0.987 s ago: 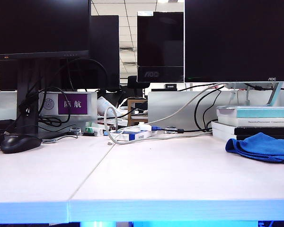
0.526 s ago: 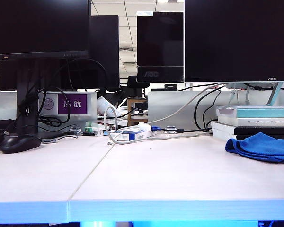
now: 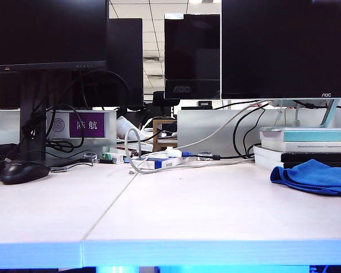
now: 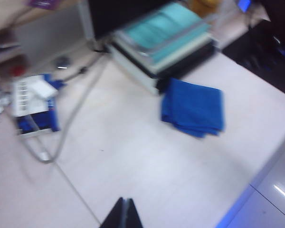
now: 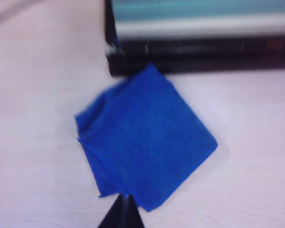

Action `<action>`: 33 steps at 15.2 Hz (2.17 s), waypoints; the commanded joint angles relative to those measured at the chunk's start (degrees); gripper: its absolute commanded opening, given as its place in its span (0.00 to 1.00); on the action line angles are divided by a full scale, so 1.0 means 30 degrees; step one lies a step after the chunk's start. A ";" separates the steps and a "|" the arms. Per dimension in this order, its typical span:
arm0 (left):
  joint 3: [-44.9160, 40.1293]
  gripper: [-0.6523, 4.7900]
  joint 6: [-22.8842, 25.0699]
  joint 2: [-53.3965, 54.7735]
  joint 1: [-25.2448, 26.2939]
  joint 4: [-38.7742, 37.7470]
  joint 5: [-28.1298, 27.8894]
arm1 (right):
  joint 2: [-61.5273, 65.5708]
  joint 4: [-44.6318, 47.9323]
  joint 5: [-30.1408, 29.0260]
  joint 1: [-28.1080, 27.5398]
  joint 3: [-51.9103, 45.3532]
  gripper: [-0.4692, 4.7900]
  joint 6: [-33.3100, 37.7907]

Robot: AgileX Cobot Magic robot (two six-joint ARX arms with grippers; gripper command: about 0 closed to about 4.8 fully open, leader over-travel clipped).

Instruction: Wipe the table from right to left using the rag.

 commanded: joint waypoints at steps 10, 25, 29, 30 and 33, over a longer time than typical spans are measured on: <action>0.0066 0.11 0.0015 -0.0051 -0.0066 0.0707 0.0080 | 0.6280 0.0189 0.0699 0.0510 0.0087 0.43 -0.3009; 0.0066 0.11 0.0029 -0.0051 -0.0058 0.0699 0.0073 | 1.1096 0.3126 0.2543 0.0459 0.0073 0.42 -0.3519; 0.0066 0.11 0.0029 -0.0051 -0.0058 0.0692 0.0073 | 1.1096 0.1494 0.2543 0.0459 0.0073 0.08 -0.3512; 0.0066 0.11 0.0029 -0.0051 -0.0058 0.0692 0.0073 | 1.1096 0.0546 0.2543 0.0459 0.0073 0.08 -0.3512; 0.0066 0.11 0.0080 -0.0051 -0.0058 0.0692 0.0073 | 1.1060 -0.2412 0.2470 0.0481 0.0073 0.08 -0.3417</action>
